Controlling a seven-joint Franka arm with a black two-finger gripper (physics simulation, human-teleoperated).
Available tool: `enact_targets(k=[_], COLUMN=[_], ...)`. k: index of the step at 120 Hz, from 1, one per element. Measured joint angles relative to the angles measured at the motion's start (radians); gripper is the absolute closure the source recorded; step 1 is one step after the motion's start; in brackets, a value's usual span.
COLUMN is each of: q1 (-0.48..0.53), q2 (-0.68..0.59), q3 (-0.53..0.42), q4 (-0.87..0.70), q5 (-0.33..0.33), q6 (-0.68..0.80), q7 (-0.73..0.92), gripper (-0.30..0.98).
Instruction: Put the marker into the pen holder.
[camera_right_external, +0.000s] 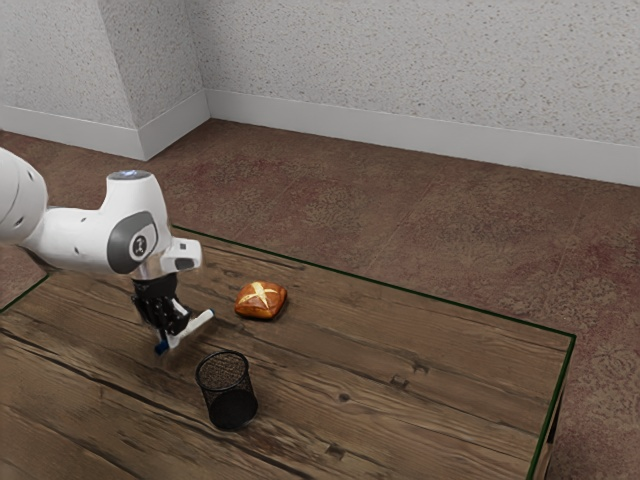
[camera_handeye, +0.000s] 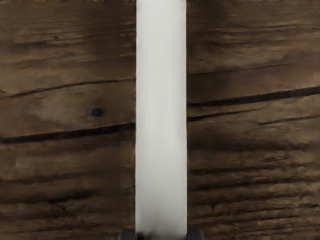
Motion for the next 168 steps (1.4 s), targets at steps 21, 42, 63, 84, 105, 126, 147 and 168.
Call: enact_targets(k=[21, 42, 63, 84, 105, 126, 147, 168], q1=[-0.001, -0.029, -0.102, -0.143, -0.168, -0.17, -0.171, -0.154], q2=[-0.242, -0.395, -0.523, -0.563, -0.558, -0.516, -0.443, -0.39], q3=[0.006, -0.005, -0.18, -0.221, -0.231, -0.234, -0.262, -0.262], q4=[0.001, 0.004, 0.004, -0.006, 0.002, 0.054, 0.108, 0.138], q5=[0.012, 0.022, 0.03, 0.032, 0.032, 0.031, 0.026, 0.031], q6=[-0.151, -0.357, -0.577, -0.74, -0.814, -0.84, -0.838, -0.822], q7=[-0.003, -0.009, -0.026, -0.056, -0.089, -0.118, -0.145, -0.166], gripper=[0.69, 0.71, 0.73, 0.74, 0.74, 0.74, 0.74, 0.74])
